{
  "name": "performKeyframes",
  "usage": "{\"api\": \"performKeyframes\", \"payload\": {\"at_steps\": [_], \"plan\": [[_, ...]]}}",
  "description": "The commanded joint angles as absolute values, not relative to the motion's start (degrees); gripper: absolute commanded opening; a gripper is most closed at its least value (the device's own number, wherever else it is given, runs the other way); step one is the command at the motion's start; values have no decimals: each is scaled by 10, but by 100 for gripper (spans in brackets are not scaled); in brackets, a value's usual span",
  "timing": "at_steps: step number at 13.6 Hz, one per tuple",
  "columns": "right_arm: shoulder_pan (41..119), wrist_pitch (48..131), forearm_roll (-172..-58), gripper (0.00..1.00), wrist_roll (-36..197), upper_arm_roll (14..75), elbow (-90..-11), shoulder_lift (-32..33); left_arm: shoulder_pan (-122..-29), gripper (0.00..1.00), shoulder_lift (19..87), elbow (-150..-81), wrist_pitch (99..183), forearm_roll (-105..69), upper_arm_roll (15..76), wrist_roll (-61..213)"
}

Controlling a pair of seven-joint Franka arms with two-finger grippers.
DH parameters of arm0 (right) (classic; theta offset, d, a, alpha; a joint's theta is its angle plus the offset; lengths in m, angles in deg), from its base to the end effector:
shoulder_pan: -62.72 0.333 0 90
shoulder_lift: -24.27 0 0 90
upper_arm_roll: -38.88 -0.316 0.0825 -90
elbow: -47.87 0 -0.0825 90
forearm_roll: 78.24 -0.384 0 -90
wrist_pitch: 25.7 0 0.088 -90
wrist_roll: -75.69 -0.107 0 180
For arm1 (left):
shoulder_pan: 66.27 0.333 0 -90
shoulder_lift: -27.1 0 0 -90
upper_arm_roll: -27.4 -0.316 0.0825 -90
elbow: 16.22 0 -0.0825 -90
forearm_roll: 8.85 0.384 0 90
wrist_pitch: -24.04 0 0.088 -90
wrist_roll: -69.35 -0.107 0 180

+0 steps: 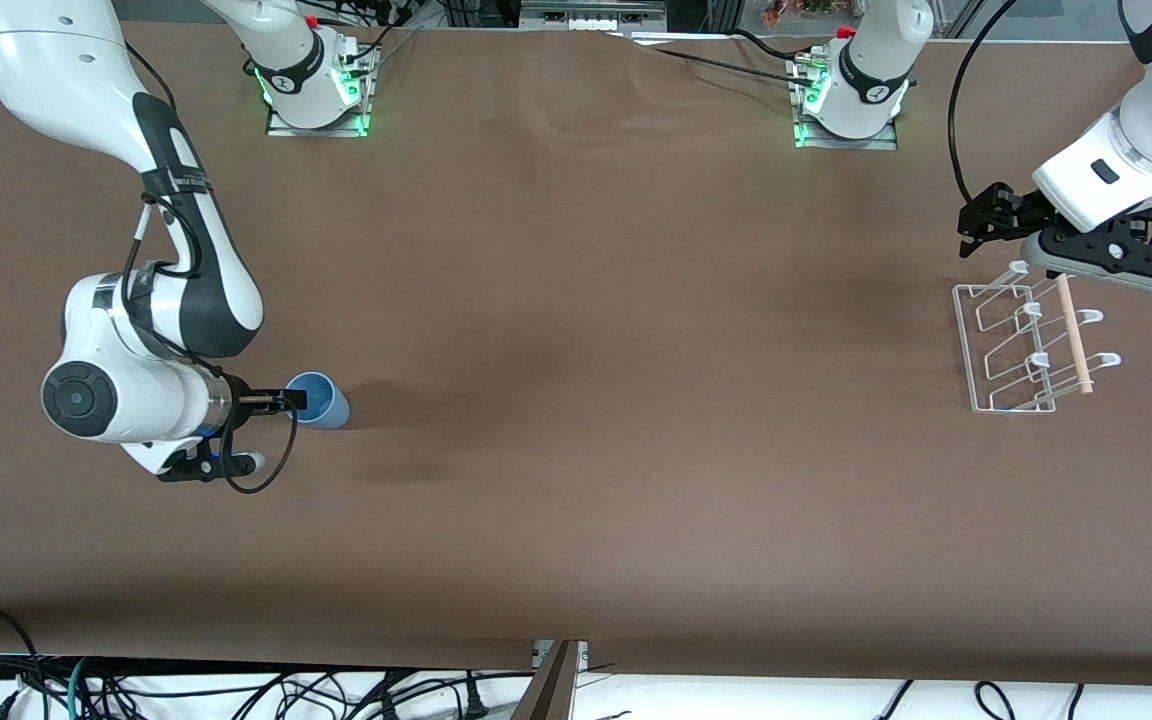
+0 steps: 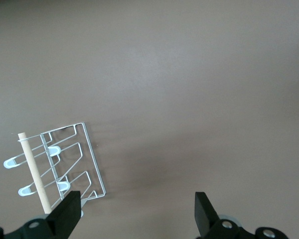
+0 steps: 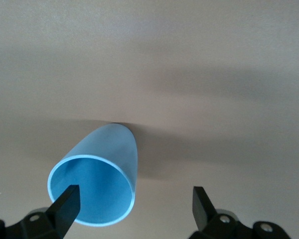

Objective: Transfer cup to left arm and place on rack
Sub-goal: 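Lower the right gripper over the blue cup's rim, then close the right gripper on the blue cup's rim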

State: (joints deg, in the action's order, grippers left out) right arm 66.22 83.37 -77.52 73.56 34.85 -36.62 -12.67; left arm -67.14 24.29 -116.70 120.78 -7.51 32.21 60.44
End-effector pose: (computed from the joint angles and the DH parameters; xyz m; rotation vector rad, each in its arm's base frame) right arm 0.6848 0.0819 0.2836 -3.1062 -0.1400 0.3373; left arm 0.5422 -0.0526 0.5747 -3.0889 0.3998 0.0267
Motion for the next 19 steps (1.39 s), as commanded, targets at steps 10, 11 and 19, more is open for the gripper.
{"api": "performKeyframes", "payload": {"at_steps": [10, 11, 19], "plan": [[661, 883, -782, 83, 731, 347, -431, -119, -672, 100, 242, -1155, 1198, -87, 325, 608], [661, 883, -782, 66, 730, 347, -431, -119, -672, 100, 242, -1155, 1198, -87, 325, 607], [657, 884, -807, 0, 730, 347, -425, -126, -672, 100, 242, -1155, 1198, -87, 325, 610]]}}
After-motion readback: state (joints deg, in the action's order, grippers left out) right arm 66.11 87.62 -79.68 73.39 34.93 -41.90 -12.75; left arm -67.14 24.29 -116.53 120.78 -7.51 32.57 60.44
